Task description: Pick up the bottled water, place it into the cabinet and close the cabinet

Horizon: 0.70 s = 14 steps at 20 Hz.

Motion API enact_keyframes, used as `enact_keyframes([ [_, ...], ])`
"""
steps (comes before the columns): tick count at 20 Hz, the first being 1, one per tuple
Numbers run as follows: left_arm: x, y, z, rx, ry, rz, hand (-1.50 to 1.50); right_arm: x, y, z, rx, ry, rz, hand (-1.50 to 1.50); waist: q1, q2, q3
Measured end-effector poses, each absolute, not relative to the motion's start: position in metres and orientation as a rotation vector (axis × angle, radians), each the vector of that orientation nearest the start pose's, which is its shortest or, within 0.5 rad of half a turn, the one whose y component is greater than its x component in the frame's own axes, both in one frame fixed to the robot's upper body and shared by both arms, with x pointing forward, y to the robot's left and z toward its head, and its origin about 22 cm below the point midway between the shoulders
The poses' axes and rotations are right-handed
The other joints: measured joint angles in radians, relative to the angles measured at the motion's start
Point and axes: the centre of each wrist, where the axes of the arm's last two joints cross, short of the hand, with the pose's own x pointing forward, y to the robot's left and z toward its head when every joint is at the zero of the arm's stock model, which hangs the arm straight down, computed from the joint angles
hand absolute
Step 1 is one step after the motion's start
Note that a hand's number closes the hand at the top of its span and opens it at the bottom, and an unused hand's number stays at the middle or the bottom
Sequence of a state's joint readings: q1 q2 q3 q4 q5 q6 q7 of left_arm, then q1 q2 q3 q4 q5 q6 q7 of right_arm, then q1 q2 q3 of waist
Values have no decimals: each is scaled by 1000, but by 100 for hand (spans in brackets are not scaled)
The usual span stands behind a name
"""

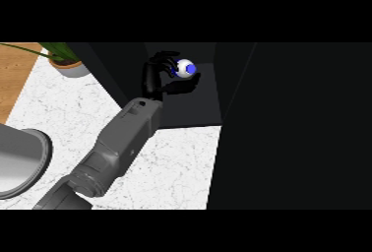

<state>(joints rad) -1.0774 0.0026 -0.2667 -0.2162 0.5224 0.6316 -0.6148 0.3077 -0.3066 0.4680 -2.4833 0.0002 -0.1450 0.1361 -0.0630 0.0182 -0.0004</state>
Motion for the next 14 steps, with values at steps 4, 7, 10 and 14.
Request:
enact_keyframes([
  [4, 421, 98, 18, 375, -1766, -6, -150, 110, -196, 152, 229, -1961, 273, -150, -9, 2, 0],
  [7, 422, 99, 17, 376, -1768, 1, -150, 109, -194, 151, 246, -1960, 268, -150, -13, 3, -1],
  [10, 423, 101, 18, 352, -1771, 10, -150, 110, -193, 152, 250, -1964, 266, -150, -11, 5, -1],
  [14, 426, 100, 24, 328, -1779, 35, -150, 111, -194, 150, 259, -1969, 276, -150, -14, 7, 0],
])
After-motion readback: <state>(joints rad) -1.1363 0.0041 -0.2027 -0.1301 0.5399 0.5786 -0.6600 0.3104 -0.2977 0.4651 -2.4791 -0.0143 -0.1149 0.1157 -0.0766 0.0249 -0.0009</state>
